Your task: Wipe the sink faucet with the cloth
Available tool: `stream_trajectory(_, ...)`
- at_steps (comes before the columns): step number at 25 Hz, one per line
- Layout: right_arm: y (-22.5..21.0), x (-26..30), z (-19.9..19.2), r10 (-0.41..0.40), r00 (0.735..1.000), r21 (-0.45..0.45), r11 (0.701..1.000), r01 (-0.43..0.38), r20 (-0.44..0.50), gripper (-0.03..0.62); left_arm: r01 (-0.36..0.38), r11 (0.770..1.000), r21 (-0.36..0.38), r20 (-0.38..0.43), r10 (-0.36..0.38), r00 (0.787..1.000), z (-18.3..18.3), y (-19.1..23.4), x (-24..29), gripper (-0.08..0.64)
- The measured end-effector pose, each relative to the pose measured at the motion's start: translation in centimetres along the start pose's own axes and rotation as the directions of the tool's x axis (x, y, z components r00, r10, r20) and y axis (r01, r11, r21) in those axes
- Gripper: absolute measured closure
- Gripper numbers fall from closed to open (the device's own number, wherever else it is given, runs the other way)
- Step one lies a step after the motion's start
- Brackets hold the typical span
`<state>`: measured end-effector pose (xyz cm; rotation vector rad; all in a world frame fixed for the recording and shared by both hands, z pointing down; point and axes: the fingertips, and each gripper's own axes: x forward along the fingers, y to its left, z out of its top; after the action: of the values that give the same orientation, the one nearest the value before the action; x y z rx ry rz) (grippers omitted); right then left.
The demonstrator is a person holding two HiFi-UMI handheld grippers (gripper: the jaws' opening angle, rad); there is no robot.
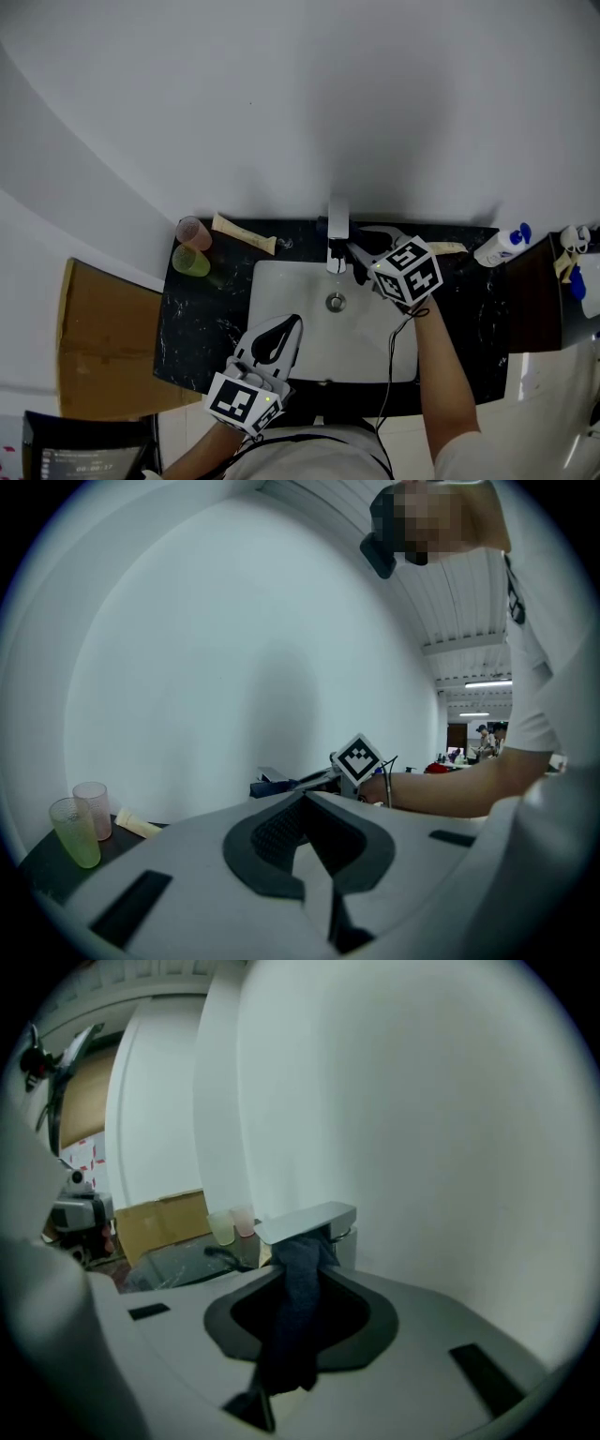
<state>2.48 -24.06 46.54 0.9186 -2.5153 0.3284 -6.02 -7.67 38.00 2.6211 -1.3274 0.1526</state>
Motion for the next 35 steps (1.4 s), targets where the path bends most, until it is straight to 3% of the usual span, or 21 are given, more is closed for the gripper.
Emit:
stream_trajectory(8, -4.7, -2.7, -1.5, -0.129, 0.992, 0.064, 0.99, 0.128, 0.004, 0.506, 0.001, 1.0, -0.001, 0.002, -0.001, 1.0, 0.0, -0.2, -0.5, 0.561)
stream_trajectory(17, 0.0, 0.6, -0.2, -0.055, 0.998, -0.034, 0.998, 0.054, -0.021, 0.506, 0.004, 1.0, -0.009, 0.012, -0.004, 1.0, 0.2, -0.2, -0.5, 0.563)
stream_trajectory(22, -4.5, -1.8, -1.8, -0.159, 0.987, 0.061, 0.985, 0.159, -0.004, 0.506, -0.009, 1.0, -0.012, 0.009, 0.009, 1.0, -0.1, 0.3, -1.1, 0.563)
stream_trajectory(25, -5.9, -2.9, -2.3, -0.183, 0.983, 0.09, 0.979, 0.182, -0.003, 0.506, -0.013, 1.0, -0.014, 0.005, 0.013, 1.0, -0.2, 0.4, -1.4, 0.563)
stream_trajectory(29, -3.6, -1.2, -1.4, -0.129, 0.992, 0.029, 0.991, 0.129, -0.006, 0.506, -0.012, 1.0, -0.017, 0.005, 0.012, 1.0, -0.4, 0.4, -1.3, 0.561)
stream_trajectory(32, 0.2, 0.6, 0.0, -0.025, 1.0, -0.065, 0.998, 0.025, -0.008, 0.506, -0.011, 1.0, -0.017, 0.004, 0.011, 1.0, -0.4, 0.3, -1.3, 0.563)
stream_trajectory(35, 3.5, 1.4, 0.5, 0.078, 0.996, -0.177, 0.98, -0.085, -0.049, 0.506, -0.011, 1.0, -0.015, 0.005, 0.011, 1.0, -0.3, 0.3, -1.2, 0.563)
